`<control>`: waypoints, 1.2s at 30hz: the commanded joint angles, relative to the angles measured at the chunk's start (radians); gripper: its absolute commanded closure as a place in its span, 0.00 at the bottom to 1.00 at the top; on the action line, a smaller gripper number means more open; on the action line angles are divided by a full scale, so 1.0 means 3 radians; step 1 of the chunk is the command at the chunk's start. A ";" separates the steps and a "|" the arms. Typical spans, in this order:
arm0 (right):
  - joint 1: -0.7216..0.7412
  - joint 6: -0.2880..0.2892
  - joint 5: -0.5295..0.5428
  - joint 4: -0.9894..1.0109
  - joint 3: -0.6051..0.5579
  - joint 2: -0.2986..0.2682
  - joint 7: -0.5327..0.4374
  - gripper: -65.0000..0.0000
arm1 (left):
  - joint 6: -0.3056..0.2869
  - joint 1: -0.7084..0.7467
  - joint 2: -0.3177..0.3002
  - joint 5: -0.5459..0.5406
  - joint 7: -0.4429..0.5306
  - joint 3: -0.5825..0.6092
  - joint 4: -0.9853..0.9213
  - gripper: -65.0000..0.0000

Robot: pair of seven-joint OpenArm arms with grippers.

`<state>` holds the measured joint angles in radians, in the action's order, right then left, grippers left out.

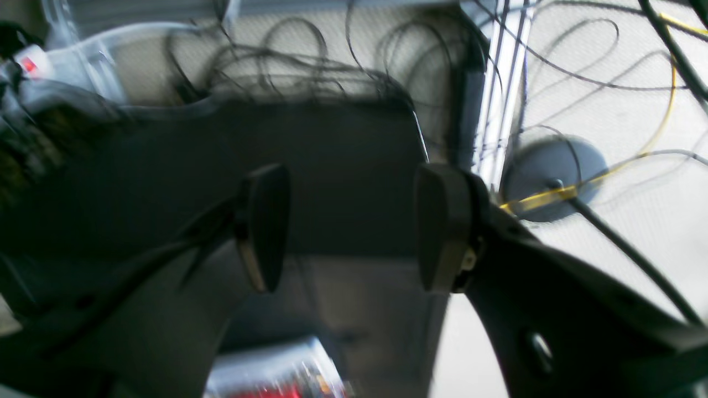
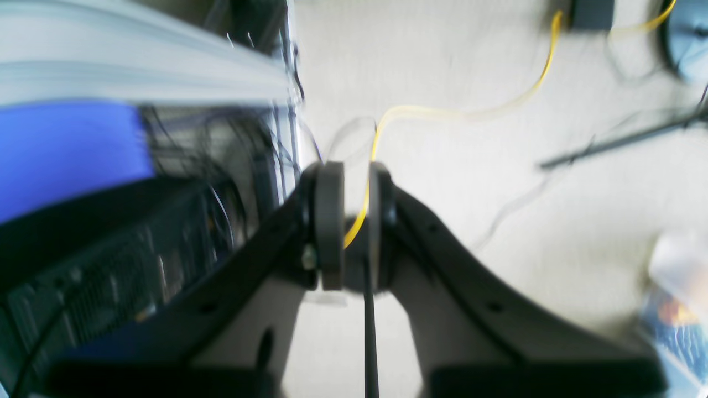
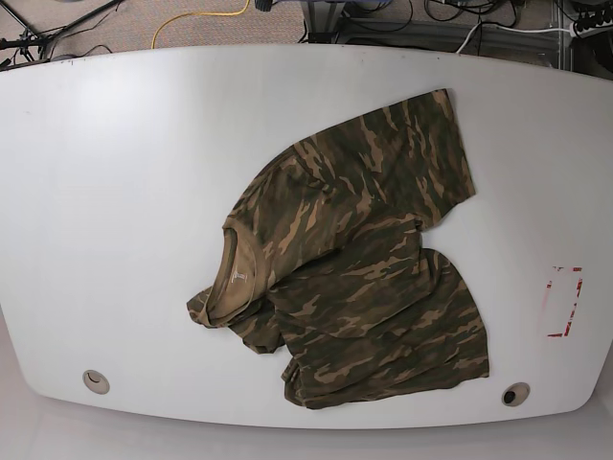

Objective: Fold the T-shirt properly

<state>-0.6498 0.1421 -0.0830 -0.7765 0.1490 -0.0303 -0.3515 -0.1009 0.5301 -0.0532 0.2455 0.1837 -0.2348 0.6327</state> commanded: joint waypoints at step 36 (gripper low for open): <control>-0.1431 0.0039 0.0197 -0.2199 0.0010 0.0017 -0.0061 0.91 | 0.0026 0.1456 0.0047 -0.0044 0.0216 -0.0063 0.2324 0.49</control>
<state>-1.0397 0.1551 -0.0406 -1.4044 0.1493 -0.0223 -0.3504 -0.0967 0.9379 -0.0372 0.2386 0.2398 -0.2497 1.3033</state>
